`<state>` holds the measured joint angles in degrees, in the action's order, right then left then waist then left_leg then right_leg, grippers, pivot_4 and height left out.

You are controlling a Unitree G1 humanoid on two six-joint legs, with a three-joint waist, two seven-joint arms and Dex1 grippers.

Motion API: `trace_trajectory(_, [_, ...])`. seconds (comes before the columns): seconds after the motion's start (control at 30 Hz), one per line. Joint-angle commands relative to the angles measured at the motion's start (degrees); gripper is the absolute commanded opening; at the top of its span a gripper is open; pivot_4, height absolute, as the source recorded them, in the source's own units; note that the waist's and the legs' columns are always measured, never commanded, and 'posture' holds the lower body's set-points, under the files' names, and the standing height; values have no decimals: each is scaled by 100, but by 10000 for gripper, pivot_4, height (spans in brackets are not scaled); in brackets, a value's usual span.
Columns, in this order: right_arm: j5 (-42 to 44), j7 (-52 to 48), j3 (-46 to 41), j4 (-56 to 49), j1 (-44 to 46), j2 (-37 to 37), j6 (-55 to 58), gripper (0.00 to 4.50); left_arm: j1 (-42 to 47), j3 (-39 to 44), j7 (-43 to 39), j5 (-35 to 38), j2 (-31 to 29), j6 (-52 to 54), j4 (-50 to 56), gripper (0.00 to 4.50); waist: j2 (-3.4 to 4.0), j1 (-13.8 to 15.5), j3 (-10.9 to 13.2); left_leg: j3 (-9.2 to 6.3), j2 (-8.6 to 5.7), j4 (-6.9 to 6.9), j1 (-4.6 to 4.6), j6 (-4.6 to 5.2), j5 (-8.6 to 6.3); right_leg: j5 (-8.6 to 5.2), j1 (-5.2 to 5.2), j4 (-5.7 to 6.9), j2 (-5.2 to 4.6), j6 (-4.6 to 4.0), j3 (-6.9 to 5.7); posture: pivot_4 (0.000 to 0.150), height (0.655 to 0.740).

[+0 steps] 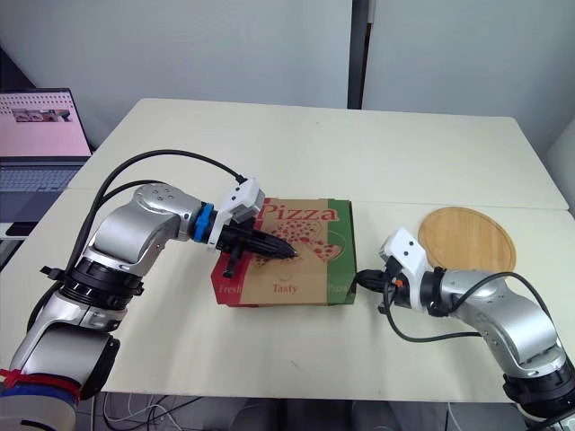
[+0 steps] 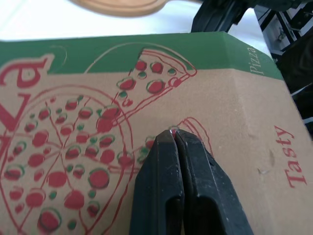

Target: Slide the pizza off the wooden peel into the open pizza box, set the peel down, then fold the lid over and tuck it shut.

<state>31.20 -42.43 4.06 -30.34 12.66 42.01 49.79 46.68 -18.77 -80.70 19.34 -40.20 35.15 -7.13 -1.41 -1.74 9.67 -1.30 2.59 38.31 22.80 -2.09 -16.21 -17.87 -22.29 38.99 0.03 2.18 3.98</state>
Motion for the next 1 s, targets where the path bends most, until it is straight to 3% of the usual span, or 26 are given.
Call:
trace_trajectory(0.03, [-14, -172, -191, -241, -95, 221, -223, 0, -42, -31, -68, -132, -7, -146, 45, 591, 0, 1, 0, 0, 0, 1, 0, 0, 0, 0, 0, 0, 0, 0, 0, 1500, 7368])
trace_trajectory(0.2, [165, -668, -750, -196, -271, 654, -529, 0, 12, 107, -48, -130, 22, -157, 1, 591, 0, 8, 0, 1, -1, 6, 3, 0, 0, 0, 2, 0, 0, 0, -2, 1500, 7368])
trace_trajectory(0.23, [271, -729, -876, -190, -245, 669, -531, 1822, 31, 131, -50, -129, 18, -165, -12, 212, 0, 6, 0, 1, -1, 7, 3, 0, 0, 0, 3, 0, 0, 0, -1, 1500, 7368])
trace_trajectory(0.37, [694, -932, -1052, -419, -95, 739, -395, 12986, 108, 206, -53, -118, 12, -205, -54, 0, 0, -4, 0, 0, 2, 10, 1, 1, 0, 0, 4, 0, 4, 0, -2, 1500, 7368])
trace_trajectory(0.57, [228, -854, -192, -875, 137, 663, -781, 34330, 301, 320, -97, -46, 23, -154, -25, 0, 0, -3, 0, -1, 2, 18, 3, 1, 0, 0, 6, 1, 4, 0, -4, 1500, 7368])
trace_trajectory(0.7, [-59, -717, 294, -880, 392, 483, -843, 34330, 293, 320, -99, -38, 35, -127, 27, 0, 0, -2, 0, -3, 3, 24, 3, 1, 0, 0, 5, 3, 4, 0, -3, 1500, 7368])
trace_trajectory(1.0, [-1849, -346, 1223, -84, 726, 236, -2109, 34330, 150, 308, -117, 3, 52, -20, 249, 0, 0, 5, 0, -3, 2, 43, 10, 1, 0, 0, 6, 7, 4, 0, -5, 1500, 7368])
